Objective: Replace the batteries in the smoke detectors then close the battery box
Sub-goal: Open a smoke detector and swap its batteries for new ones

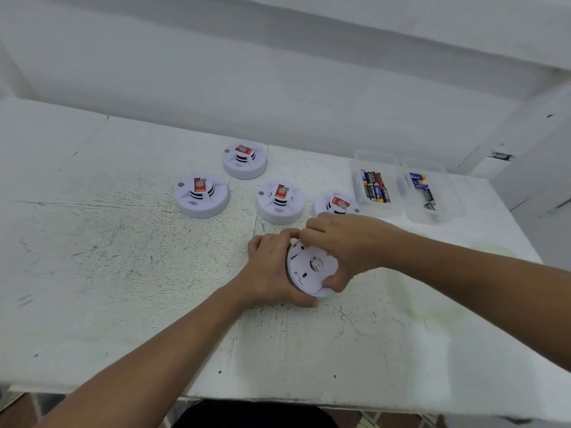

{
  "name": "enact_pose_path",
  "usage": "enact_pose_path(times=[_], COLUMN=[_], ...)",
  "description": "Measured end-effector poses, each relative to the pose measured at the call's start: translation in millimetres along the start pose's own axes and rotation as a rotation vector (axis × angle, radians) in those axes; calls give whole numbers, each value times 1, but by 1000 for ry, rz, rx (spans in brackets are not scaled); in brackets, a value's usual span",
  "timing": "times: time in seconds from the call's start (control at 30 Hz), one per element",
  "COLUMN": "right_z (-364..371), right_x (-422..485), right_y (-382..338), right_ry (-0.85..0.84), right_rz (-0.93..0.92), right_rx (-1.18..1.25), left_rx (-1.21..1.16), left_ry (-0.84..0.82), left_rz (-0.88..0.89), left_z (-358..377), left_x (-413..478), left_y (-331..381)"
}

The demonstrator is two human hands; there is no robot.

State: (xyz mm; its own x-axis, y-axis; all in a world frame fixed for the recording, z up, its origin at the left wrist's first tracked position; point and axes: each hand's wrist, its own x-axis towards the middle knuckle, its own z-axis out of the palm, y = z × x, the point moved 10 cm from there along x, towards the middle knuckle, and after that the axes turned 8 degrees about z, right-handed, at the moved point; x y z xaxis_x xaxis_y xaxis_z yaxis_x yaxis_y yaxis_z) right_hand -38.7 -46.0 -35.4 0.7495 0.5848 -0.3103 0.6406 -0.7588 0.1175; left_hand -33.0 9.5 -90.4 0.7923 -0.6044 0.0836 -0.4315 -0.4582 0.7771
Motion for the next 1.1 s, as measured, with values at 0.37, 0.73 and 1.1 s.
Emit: enact_pose_path(times=[0.37,0.73,1.1], right_z=[-5,0,-1], right_x=[-8,-8,-14], right_y=[-6,1,3], right_ry=[241,339,377], right_rz=[-157,-127,-53], right_rx=[-50,7,18], left_rx=[3,56,19], left_ry=[-50,44,81], left_rz=[105,201,259], left_z=[10,9,7], left_x=[11,12,12], left_y=[9,14,23])
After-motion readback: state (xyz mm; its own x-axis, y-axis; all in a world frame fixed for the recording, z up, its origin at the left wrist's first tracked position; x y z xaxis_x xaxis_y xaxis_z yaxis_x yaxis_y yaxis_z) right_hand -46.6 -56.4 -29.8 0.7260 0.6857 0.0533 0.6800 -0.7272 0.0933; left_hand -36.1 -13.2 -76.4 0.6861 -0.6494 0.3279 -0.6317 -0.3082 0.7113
